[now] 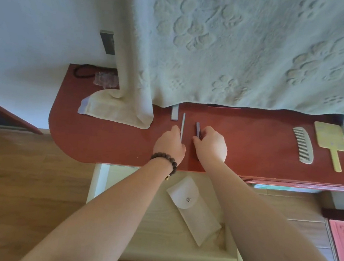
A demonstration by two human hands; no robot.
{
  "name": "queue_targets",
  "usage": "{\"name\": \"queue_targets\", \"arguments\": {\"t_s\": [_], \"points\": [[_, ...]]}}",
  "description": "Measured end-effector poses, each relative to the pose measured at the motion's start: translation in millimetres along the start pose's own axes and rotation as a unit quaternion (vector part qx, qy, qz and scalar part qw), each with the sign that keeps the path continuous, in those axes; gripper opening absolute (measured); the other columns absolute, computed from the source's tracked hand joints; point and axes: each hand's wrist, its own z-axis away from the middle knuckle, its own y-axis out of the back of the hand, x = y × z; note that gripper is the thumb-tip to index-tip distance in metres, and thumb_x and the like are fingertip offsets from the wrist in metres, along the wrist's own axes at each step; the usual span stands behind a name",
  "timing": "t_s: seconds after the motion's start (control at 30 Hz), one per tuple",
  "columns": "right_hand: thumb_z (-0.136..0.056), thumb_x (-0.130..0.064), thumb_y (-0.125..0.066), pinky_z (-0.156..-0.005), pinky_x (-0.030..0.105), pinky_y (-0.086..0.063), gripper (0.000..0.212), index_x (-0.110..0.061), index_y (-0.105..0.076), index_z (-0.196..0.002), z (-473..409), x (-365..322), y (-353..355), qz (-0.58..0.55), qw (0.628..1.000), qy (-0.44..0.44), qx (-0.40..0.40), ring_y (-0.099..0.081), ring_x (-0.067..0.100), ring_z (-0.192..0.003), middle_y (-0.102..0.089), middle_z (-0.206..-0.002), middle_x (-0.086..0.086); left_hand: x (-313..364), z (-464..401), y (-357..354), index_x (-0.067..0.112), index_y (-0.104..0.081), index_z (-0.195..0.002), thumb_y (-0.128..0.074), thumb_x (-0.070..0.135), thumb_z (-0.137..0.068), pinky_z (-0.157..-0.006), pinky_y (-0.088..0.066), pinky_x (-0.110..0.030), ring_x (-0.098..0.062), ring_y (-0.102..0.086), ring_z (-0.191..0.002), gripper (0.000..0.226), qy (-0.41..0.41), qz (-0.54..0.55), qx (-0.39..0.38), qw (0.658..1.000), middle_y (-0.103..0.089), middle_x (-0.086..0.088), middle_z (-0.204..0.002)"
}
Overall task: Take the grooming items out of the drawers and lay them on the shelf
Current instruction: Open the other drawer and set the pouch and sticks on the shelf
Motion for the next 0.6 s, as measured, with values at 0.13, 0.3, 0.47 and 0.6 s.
{"name": "queue_targets", "arguments": {"t_s": [0.13,0.3,0.47,0.6], "points": [[-0.087,-0.031,-0.062,-0.065,0.03,-0.041,0.027,-0.013,-0.056,-0.107,-2.4,2.6,-1.1,0.01,1.0,0.001,0.003,-0.051,0.023,-0.077,-0.061,-0.102,0.008,-2.4,0.4,-3.9,0.008,-0.049,-0.113,-0.061,0.019,-0.09,-0.072,-0.053,-0.039,-0.031,-0.064,-0.09,0.028,0.005,0.008,0.018,1.0,-0.065,-0.013,-0.097],[-0.083,-0.039,-0.067,-0.066,0.03,-0.043,0.038,-0.013,-0.056,-0.109,0.6,7.6,1.7,-0.019,1.0,0.01,-0.006,-0.057,0.023,-0.083,-0.061,-0.104,0.006,-4.9,6.3,-3.9,0.011,-0.051,-0.118,-0.065,0.024,-0.088,-0.077,-0.053,-0.038,-0.028,-0.063,-0.095,0.036,-0.009,0.031,0.027,0.999,-0.064,-0.01,-0.102],[-0.082,-0.038,-0.069,-0.066,0.029,-0.044,0.035,-0.015,-0.057,-0.105,34.8,26.7,18.3,-0.085,0.995,0.049,0.025,-0.057,0.018,-0.081,-0.059,-0.088,-0.001,-12.2,37.0,7.4,0.013,-0.053,-0.122,-0.064,0.026,-0.089,-0.074,-0.052,-0.033,-0.021,-0.061,-0.091,0.037,-0.038,0.053,0.052,0.997,-0.062,-0.004,-0.102],[-0.084,-0.032,-0.068,-0.063,0.025,-0.044,0.02,-0.018,-0.059,-0.095,82.2,55.8,21.2,-0.112,0.989,0.091,0.017,-0.054,0.011,-0.071,-0.061,-0.077,-0.002,-34.0,79.9,7.8,0.015,-0.06,-0.109,-0.062,0.021,-0.089,-0.065,-0.053,-0.031,-0.013,-0.058,-0.073,0.021,-0.093,0.078,0.06,0.991,-0.06,0.004,-0.085]]}}
